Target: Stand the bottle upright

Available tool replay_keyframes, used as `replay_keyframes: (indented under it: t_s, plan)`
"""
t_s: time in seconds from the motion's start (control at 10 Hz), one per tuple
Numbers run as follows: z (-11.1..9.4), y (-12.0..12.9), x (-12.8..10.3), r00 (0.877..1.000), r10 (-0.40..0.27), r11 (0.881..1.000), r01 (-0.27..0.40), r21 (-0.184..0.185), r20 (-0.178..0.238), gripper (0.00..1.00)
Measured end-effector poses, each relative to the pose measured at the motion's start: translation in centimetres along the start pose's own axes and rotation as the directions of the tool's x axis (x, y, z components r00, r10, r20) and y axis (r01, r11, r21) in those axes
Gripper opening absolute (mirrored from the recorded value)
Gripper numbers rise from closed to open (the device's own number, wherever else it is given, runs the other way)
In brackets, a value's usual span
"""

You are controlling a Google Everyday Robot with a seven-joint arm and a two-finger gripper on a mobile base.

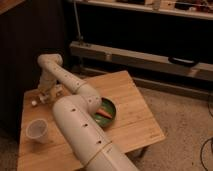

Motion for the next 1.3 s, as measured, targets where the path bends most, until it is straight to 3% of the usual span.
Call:
replay_keyframes:
  t_s: [0.2, 0.5, 0.7, 0.8, 1.1, 1.3]
  plan:
    - [0.5, 0.0, 0.1, 1.000, 0.000, 1.000, 0.000, -0.010, 0.001, 0.55]
    - [0.5, 0.4, 0.0, 1.000, 0.001, 1.000, -0.001, -0.021, 0.014, 0.23]
    - [-0.5, 1.1, -0.1, 0.999, 0.013, 1.000, -0.012, -0.011, 0.041, 0.05]
    - [-1.6, 1.2, -0.2, 0.998, 0.017, 1.000, -0.017, 0.010, 0.053, 0.01]
    - [-5.2, 1.8, -0.7, 0.996, 0.030, 0.997, -0.037, 0.073, 0.087, 0.00]
    - [-9.8, 2.7, -1.9, 0.989, 0.048, 0.989, -0.067, 0.130, 0.142, 0.00]
